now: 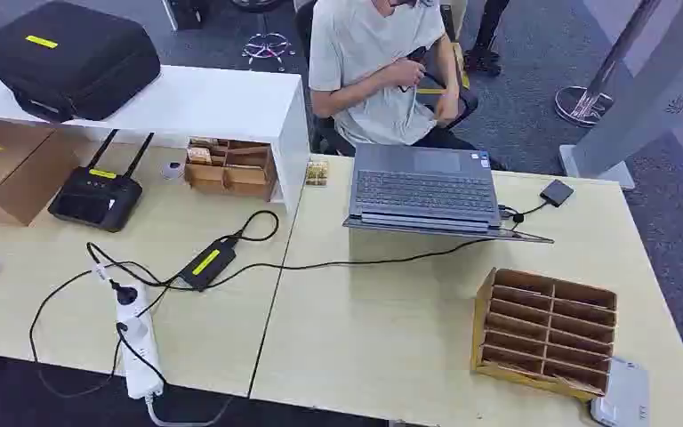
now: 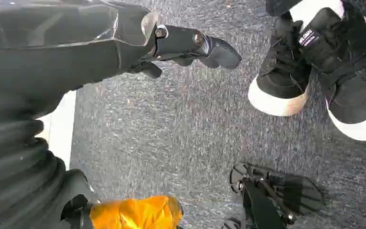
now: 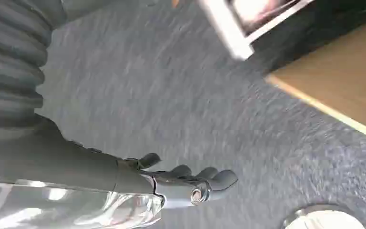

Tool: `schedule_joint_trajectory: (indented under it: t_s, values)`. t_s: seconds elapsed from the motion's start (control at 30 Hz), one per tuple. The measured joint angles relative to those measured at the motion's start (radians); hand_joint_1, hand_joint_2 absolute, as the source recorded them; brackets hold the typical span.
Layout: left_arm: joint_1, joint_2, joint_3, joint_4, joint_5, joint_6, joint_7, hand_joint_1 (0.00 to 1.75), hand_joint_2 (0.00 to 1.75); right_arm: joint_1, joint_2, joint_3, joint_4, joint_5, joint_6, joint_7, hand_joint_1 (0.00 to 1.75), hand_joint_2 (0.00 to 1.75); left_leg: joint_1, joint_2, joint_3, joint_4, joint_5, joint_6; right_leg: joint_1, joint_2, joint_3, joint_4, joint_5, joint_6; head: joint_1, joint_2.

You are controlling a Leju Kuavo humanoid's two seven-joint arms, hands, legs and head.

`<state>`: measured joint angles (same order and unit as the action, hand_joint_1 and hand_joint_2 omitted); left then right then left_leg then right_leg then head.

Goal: Pass the card to the sensor for recognition and then transmit it.

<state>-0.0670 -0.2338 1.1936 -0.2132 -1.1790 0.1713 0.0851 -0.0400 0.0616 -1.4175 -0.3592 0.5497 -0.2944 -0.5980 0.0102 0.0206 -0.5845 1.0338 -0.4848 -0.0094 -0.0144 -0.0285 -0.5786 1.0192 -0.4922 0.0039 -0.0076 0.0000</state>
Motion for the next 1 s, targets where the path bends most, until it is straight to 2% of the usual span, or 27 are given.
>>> schedule_joint_trajectory:
  t_s: [0.03, 0.07, 0.1, 0.13, 0.2, 0.27, 0.33, 0.5, 0.7, 1.0]
  values:
    - [0.000, 0.000, 0.000, 0.000, -0.015, 0.002, -0.006, 0.00, 1.75, 0.001, -0.023, -0.018, -0.020, -0.057, 0.096, 0.057, 0.00, 1.75, -0.002, 0.000, 0.000, 0.000, 0.000, 0.000, -0.002, -0.001, 0.000, 0.000, 0.000, 0.000, 0.001, 0.000]
    - [0.000, 0.001, 0.000, 0.000, -0.024, 0.004, -0.008, 0.00, 1.75, 0.002, -0.074, -0.031, -0.044, -0.100, 0.170, 0.139, 0.00, 1.75, -0.004, -0.002, 0.000, 0.000, 0.000, 0.002, -0.006, -0.002, 0.000, 0.000, 0.000, 0.001, -0.003, 0.000]
    - [0.000, 0.001, 0.000, 0.000, -0.026, 0.005, -0.008, 0.00, 1.75, 0.002, -0.124, -0.041, -0.062, -0.127, 0.214, 0.209, 0.00, 1.75, -0.007, -0.002, 0.000, 0.000, 0.000, 0.005, -0.009, -0.002, -0.001, 0.001, 0.000, 0.002, -0.002, 0.000]
    - [0.000, 0.001, 0.000, 0.000, -0.028, 0.005, -0.008, 0.00, 1.75, 0.002, -0.198, -0.055, -0.081, -0.149, 0.248, 0.276, 0.00, 1.75, -0.010, -0.001, 0.000, 0.000, 0.000, 0.008, -0.012, -0.001, -0.001, 0.003, -0.001, 0.004, -0.001, 0.000]
    - [-0.001, 0.006, 0.000, 0.000, -0.029, 0.005, -0.010, 0.00, 1.75, 0.000, -0.301, -0.081, -0.103, -0.169, 0.266, 0.308, 0.00, 1.75, -0.009, -0.001, 0.000, 0.000, 0.000, 0.008, -0.011, 0.000, 0.000, 0.000, 0.001, 0.007, 0.002, 0.000]
    - [-0.001, 0.007, 0.000, 0.000, -0.031, 0.003, -0.013, 0.00, 1.75, -0.003, -0.379, -0.096, -0.109, -0.190, 0.263, 0.293, 0.00, 1.75, -0.008, 0.000, 0.000, 0.000, -0.001, 0.009, -0.009, 0.002, 0.002, -0.003, 0.003, 0.009, 0.001, 0.000]
    - [-0.001, 0.007, 0.000, 0.000, -0.033, -0.002, -0.018, 0.00, 1.75, -0.008, -0.428, -0.107, -0.106, -0.207, 0.259, 0.281, 0.00, 1.75, -0.008, 0.000, 0.000, 0.001, -0.001, 0.009, -0.008, 0.002, 0.002, -0.005, 0.003, 0.009, 0.005, 0.000]
    - [-0.001, 0.006, 0.000, 0.000, -0.036, -0.012, -0.027, 0.00, 1.75, -0.024, -0.498, -0.113, -0.074, -0.256, 0.262, 0.262, 0.00, 1.75, -0.009, 0.000, 0.001, 0.000, -0.001, 0.009, -0.011, 0.001, 0.001, -0.002, 0.003, 0.010, 0.002, 0.000]
    - [-0.001, 0.010, -0.001, 0.000, -0.041, -0.016, -0.038, 0.00, 1.75, -0.046, -0.589, -0.115, -0.040, -0.325, 0.308, 0.225, 0.00, 1.75, -0.009, 0.000, 0.001, 0.000, 0.000, 0.009, -0.009, 0.001, 0.001, -0.002, 0.003, 0.010, 0.003, 0.000]
    - [-0.001, 0.012, -0.002, 0.002, -0.054, -0.024, -0.047, 0.00, 1.75, -0.077, -0.684, -0.115, -0.017, -0.402, 0.384, 0.164, 0.00, 1.75, -0.009, 0.000, 0.001, 0.000, 0.000, 0.009, -0.009, 0.001, 0.001, -0.002, 0.003, 0.010, 0.003, 0.000]
